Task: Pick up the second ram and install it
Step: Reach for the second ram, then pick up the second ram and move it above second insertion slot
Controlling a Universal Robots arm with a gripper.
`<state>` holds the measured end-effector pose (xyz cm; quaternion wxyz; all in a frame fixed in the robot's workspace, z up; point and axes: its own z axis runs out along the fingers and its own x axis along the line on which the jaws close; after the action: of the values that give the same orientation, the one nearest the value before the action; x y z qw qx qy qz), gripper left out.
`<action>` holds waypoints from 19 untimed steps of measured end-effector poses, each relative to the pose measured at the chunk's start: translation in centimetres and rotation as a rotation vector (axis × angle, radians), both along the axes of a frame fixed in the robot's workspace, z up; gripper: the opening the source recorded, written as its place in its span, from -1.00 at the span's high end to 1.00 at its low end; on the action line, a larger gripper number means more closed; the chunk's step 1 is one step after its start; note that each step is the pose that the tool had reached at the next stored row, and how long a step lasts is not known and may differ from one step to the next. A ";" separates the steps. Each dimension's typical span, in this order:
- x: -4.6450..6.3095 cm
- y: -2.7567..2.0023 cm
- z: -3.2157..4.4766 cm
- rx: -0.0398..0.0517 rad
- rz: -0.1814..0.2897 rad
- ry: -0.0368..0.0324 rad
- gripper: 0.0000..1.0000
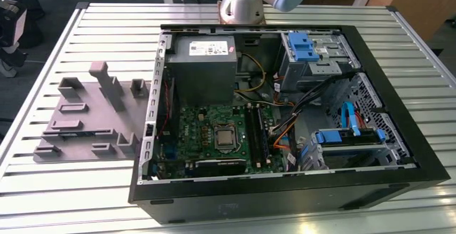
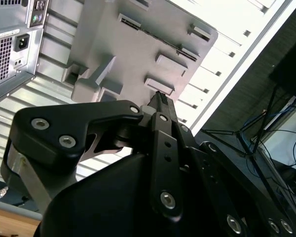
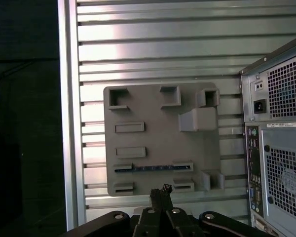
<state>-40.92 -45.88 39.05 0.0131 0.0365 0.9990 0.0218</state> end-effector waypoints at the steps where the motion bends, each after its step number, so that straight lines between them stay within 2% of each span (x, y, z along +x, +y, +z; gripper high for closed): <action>1: 0.0 0.00 0.01 -0.0001 0.000 0.0001 0.79; 13: 0.0 -0.01 0.00 -0.0001 0.001 0.0001 0.79; 19: -0.1 -0.04 0.01 -0.0001 0.022 0.0001 0.79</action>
<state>-40.99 -45.92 39.06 0.0128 0.0254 0.9994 0.0219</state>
